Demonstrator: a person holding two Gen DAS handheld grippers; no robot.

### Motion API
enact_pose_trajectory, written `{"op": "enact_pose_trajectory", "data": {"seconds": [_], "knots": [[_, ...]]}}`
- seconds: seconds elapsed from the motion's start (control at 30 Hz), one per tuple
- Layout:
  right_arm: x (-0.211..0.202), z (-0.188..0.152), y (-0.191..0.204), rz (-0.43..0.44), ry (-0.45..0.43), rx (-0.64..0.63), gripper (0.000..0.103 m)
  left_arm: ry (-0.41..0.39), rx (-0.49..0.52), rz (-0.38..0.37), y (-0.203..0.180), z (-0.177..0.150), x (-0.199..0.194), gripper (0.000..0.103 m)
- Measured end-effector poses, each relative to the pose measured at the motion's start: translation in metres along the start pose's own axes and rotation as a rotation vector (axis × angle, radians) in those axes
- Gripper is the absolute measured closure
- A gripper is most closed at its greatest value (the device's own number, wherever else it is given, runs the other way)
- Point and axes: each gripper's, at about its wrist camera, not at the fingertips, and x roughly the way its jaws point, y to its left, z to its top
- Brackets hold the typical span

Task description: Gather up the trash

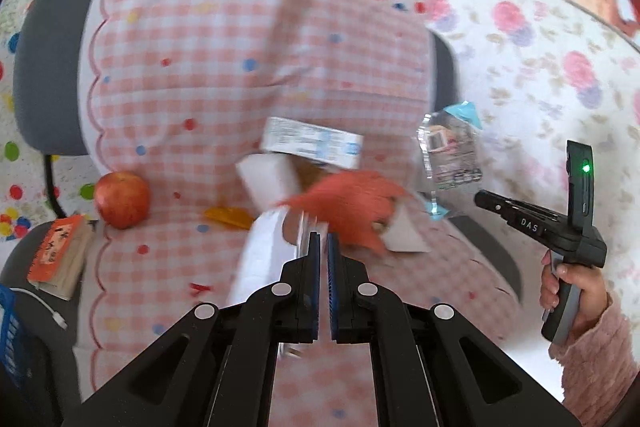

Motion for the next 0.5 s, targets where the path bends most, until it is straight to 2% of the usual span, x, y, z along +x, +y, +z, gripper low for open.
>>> {"op": "enact_pose_trajectory", "data": {"seconds": [0.07, 0.17, 0.23, 0.3, 0.37, 0.4, 0.5], "knots": [[-0.015, -0.008, 0.006, -0.003, -0.003, 0.000, 0.102, -0.008, 0.046, -0.009, -0.018, -0.007, -0.005, 0.099], [-0.034, -0.026, 0.012, -0.018, 0.010, 0.016, 0.102, 0.004, 0.124, 0.028, -0.034, -0.015, -0.007, 0.099], [-0.046, -0.038, 0.011, -0.020, 0.013, 0.035, 0.102, 0.048, 0.133, 0.005, -0.033, -0.020, -0.005, 0.091], [-0.052, -0.048, 0.012, -0.008, 0.012, 0.051, 0.102, 0.062, 0.114, 0.062, -0.023, -0.026, -0.002, 0.066], [-0.056, -0.060, 0.013, 0.003, 0.018, 0.065, 0.102, 0.096, 0.106, 0.091, -0.010, -0.033, 0.007, 0.053], [-0.057, -0.064, 0.014, 0.010, 0.021, 0.073, 0.101, 0.108, 0.100, 0.102, -0.005, -0.036, 0.010, 0.047], [-0.058, -0.073, 0.014, 0.022, 0.026, 0.102, 0.101, 0.170, 0.091, 0.126, 0.014, -0.046, 0.030, 0.039]]}}
